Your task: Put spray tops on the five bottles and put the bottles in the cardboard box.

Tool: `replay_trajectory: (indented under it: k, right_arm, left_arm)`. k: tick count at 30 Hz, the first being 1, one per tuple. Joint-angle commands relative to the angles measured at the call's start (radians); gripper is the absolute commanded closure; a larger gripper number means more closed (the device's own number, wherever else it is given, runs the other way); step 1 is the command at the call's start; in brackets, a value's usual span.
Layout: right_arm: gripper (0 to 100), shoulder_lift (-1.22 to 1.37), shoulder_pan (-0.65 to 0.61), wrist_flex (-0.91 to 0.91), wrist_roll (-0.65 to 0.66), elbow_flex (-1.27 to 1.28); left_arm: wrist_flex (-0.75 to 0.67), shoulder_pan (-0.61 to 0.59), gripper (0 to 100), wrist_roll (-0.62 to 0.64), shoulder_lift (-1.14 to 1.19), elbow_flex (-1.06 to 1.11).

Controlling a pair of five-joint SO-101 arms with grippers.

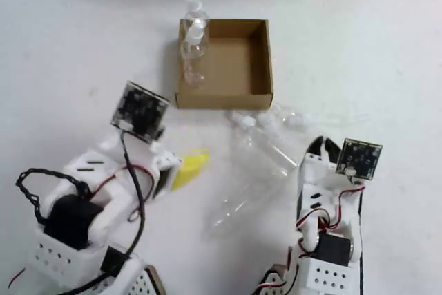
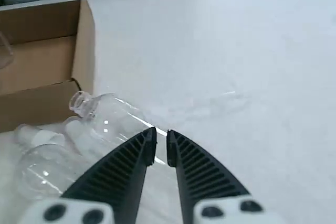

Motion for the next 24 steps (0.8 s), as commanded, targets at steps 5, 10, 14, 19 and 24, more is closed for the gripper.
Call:
replay_trajectory:
  k: [5, 10, 14, 19, 24]
  right_arm:
    - [98.2, 0.004, 0.024, 0.061, 0.078, 0.002]
    - [98.2, 0.004, 0.019, 0.061, 0.078, 0.000]
    - [98.1, 0.007, 0.018, 0.076, 0.081, -0.029]
    - [97.8, 0.142, -0.051, 0.102, 0.140, -0.146]
    - [97.8, 0.449, -0.147, 0.170, 0.247, -0.382]
  left_arm:
    - [0.132, 0.088, 71, 0.051, -0.018, -0.035]
    - [0.117, 0.090, 93, 0.051, -0.018, 0.025]
    - [0.118, 0.074, 95, 0.055, -0.021, 0.071]
    - [0.103, -0.093, 98, 0.048, -0.024, 0.163]
    - [-0.123, -0.337, 98, 0.049, -0.021, 0.307]
